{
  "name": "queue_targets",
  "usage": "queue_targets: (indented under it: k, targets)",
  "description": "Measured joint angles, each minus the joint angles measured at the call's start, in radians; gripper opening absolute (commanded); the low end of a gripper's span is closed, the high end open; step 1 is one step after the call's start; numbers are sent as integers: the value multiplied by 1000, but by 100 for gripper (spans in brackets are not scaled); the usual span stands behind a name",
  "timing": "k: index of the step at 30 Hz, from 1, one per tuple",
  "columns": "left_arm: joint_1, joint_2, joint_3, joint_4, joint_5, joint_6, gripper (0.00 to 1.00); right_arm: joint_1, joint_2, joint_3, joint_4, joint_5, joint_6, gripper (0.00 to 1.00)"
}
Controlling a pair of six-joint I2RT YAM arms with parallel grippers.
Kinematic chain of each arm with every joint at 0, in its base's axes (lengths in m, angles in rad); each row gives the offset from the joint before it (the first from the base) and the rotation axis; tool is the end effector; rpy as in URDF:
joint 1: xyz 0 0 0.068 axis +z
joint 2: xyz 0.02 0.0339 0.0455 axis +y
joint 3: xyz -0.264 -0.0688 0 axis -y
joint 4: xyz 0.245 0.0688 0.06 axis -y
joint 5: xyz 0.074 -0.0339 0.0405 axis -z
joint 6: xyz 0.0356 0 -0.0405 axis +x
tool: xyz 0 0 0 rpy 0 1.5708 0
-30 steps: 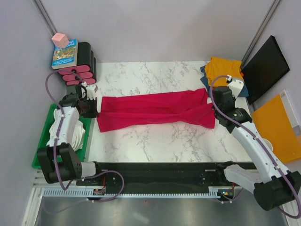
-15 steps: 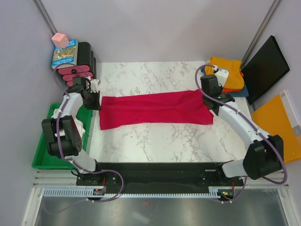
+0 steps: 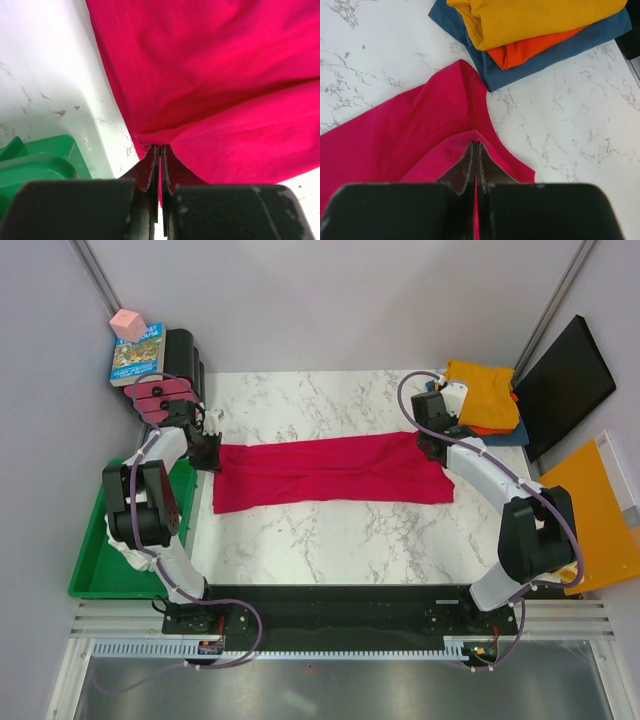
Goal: Fold and stack the t-shirts
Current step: Fold the other side of the tshirt into a rectangle
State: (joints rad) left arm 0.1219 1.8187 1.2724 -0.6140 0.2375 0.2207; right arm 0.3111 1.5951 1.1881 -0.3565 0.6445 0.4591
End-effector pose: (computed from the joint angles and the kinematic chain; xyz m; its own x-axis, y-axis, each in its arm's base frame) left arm 0.3669 0.0365 0.1938 -0.8935 0.1049 -0.4366 0.1749 0.9769 -0.1231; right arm 0.3390 0.0865 0.2647 -0.5154 0.2064 -0.8317 0.4427 0.8951 -0.0523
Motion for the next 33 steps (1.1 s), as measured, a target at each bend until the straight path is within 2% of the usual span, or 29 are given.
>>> queue_targets:
  k: [1,2,3,4,5,6,7,8,9,12,14,16,17,18,19,20,21,23,24,25,26,29,33]
  targets:
    - [0,6,3,0,-2,-2,14,0,8,8,5,0,-1,0]
    - [0,13,7,1,-5,-3,22,0,18,14,9,0,-2,4]
    - [0,18,11,1,-8,-7,42,0,28,22,13,0,-4,13]
    - [0,21,14,2,-16,-11,53,0,39,29,16,0,-4,28]
    - [0,21,15,4,-24,-14,62,0,58,44,19,0,-11,34]
    - [0,21,16,5,-28,-21,78,0,74,56,27,-1,-12,49]
    - [0,19,17,8,-32,-26,85,0,87,65,32,-1,-16,55]
    - [0,18,17,15,-37,-29,99,0,91,70,35,-2,-13,62]
    - [0,15,17,19,-34,-37,99,0,91,74,36,-5,-21,67]
    - [-11,-34,13,23,-35,-48,99,0,79,97,34,-15,-32,72]
    - [-10,-80,8,33,-34,-48,98,1,53,97,28,-23,-34,70]
    - [-6,-137,-4,40,-22,-48,91,3,8,77,23,-54,-34,63]
    - [-5,-163,-10,40,-10,-48,88,5,-21,55,23,-72,-32,55]
    - [-5,-185,-14,40,6,-49,79,7,-47,33,20,-87,-29,26]
    - [-6,-201,-19,39,24,-49,74,11,-71,4,20,-105,-21,12]
    - [-8,-209,-21,35,41,-49,66,17,-89,-27,20,-118,-11,1]
    - [-14,-211,-22,34,57,-48,48,23,-96,-50,18,-129,-13,0]
    - [-32,-199,-27,20,77,-45,38,39,-95,-114,19,-155,12,1]
    - [-45,-189,-31,11,83,-39,31,45,-93,-135,15,-162,15,13]
    - [-58,-174,-35,4,87,-36,29,50,-89,-157,9,-175,19,19]
    - [-68,-152,-37,-10,87,-33,28,60,-84,-175,2,-183,21,30]
    - [-100,-105,-48,-31,87,-33,29,78,-65,-186,0,-196,28,45]
    - [-105,-71,-57,-56,87,-33,31,99,-46,-186,6,-196,24,52]
